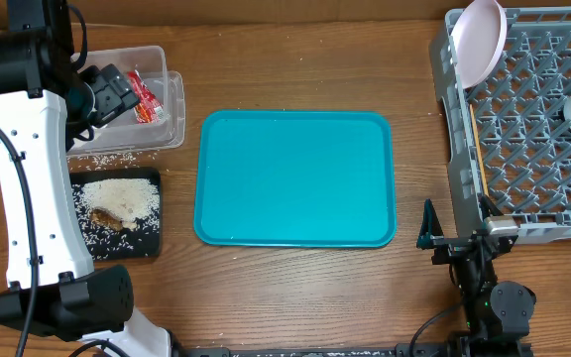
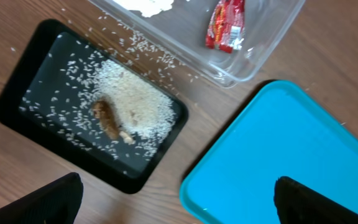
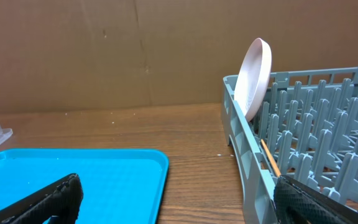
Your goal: Sort waste into correct bins and load items into the dishwasher
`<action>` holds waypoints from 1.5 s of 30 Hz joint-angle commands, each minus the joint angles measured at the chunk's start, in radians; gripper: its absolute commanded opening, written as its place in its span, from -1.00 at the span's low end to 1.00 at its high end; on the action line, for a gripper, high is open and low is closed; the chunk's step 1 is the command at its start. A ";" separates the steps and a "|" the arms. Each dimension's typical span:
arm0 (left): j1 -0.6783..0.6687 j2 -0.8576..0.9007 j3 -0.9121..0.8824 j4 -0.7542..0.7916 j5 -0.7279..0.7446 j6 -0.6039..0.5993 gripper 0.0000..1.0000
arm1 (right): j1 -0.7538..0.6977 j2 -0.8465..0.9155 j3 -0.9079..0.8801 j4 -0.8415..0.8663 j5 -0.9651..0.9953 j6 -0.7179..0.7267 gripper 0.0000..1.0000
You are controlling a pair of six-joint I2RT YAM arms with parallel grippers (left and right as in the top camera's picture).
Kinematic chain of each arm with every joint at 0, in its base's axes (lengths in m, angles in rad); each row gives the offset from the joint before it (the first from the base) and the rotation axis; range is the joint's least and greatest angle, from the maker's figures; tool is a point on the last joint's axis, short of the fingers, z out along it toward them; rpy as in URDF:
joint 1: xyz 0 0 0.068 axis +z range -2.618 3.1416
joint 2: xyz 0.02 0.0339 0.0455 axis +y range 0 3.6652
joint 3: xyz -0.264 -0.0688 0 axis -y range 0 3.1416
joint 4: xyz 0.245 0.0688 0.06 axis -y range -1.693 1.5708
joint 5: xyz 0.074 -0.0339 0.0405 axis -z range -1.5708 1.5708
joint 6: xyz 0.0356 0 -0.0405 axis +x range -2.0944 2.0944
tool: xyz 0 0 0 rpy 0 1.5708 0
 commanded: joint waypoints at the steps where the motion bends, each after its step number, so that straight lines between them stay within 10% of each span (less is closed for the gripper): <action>1: -0.002 0.010 -0.004 -0.028 -0.047 0.066 1.00 | 0.005 -0.011 -0.010 0.001 0.009 0.002 1.00; 16: -0.029 -0.299 -0.557 0.327 -0.032 0.262 1.00 | 0.005 -0.011 -0.010 0.001 0.009 0.002 1.00; 34: -0.029 -1.015 -1.823 1.478 0.237 0.396 1.00 | 0.005 -0.011 -0.010 0.001 0.009 0.002 1.00; 45: -0.065 -1.275 -2.010 1.594 0.246 0.396 1.00 | 0.005 -0.011 -0.010 0.001 0.009 0.002 1.00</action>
